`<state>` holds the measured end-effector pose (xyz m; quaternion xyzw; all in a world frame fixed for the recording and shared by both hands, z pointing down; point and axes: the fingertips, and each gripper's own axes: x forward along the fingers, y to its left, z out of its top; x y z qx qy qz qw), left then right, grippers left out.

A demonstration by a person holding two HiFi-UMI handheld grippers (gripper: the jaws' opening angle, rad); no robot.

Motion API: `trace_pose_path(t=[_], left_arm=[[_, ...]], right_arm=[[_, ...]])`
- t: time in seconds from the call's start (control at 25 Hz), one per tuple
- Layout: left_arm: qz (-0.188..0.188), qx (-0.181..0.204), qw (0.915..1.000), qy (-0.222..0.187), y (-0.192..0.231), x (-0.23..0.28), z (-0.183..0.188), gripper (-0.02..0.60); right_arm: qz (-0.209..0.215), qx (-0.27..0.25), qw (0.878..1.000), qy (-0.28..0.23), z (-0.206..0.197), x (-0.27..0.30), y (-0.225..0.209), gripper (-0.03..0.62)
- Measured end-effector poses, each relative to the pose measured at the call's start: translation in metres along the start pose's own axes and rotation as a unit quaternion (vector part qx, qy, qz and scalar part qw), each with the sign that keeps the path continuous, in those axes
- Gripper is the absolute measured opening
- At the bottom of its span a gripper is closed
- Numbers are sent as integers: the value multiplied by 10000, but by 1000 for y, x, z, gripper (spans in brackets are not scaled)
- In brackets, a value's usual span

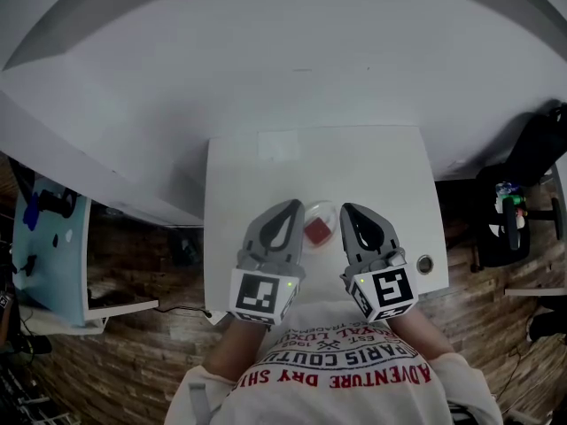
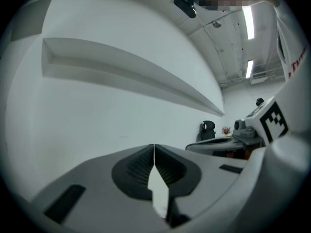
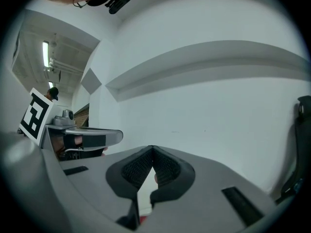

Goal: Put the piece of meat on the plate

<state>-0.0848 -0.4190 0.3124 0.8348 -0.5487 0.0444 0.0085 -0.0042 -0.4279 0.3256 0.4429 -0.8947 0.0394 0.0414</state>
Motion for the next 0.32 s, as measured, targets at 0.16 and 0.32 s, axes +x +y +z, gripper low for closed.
trace_pose_path(t=[0.16,0.32], left_arm=[[24,-39,10000,-16,0,-1,0,8],[24,-82,10000,-4,-3,-1,-2,9]], right_arm=[[-174,-247,9995,135,-2,0,-1,12],[-276,-322,9990,164,-4,-2,-3,12]])
